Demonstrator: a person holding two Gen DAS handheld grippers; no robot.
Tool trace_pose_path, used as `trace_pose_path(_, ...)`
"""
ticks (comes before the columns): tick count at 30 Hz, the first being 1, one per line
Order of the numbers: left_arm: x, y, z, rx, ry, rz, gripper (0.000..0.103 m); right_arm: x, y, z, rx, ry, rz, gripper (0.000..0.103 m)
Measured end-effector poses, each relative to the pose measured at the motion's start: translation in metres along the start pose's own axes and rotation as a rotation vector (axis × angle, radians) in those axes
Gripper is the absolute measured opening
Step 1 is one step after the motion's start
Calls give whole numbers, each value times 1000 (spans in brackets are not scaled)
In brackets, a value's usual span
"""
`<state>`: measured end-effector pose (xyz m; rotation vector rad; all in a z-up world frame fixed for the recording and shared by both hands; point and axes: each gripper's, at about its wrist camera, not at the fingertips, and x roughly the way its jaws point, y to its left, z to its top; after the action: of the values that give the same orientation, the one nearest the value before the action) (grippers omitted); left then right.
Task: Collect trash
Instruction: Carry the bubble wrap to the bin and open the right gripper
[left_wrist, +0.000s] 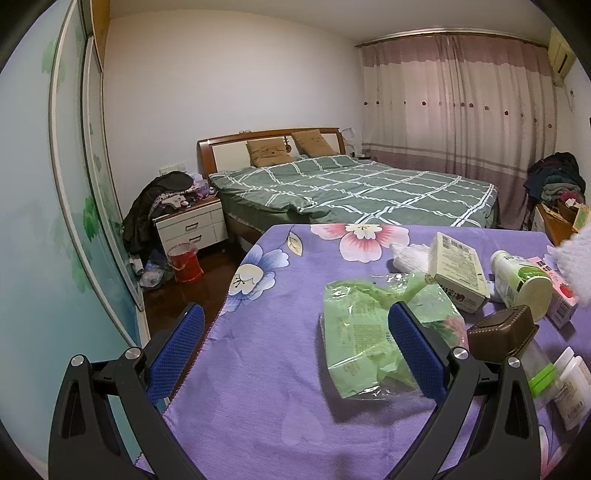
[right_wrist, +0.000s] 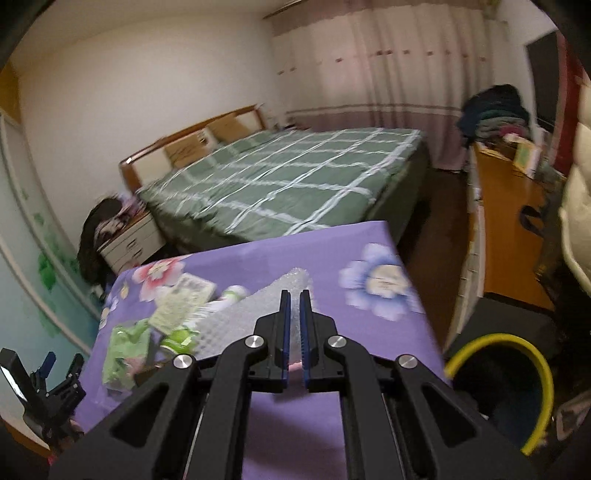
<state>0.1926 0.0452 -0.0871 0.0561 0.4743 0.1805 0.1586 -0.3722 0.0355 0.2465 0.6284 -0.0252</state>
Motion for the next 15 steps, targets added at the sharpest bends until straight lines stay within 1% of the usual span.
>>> trace_pose_path(2, -1, -3, 0, 9, 1, -1, 98, -17, -23, -4, 36, -20, -26, 5)
trace_pose_path(8, -9, -17, 0, 53, 2, -9, 98, -60, -73, -14, 97, -84, -116, 5)
trace_pose_path(11, -15, -26, 1, 71, 0, -22, 98, -78, -103, -19, 125, -109, -189, 5)
trace_pose_path(15, -23, -36, 3, 80, 1, -55, 98, -84, -138, -31, 161, -106, -287, 5)
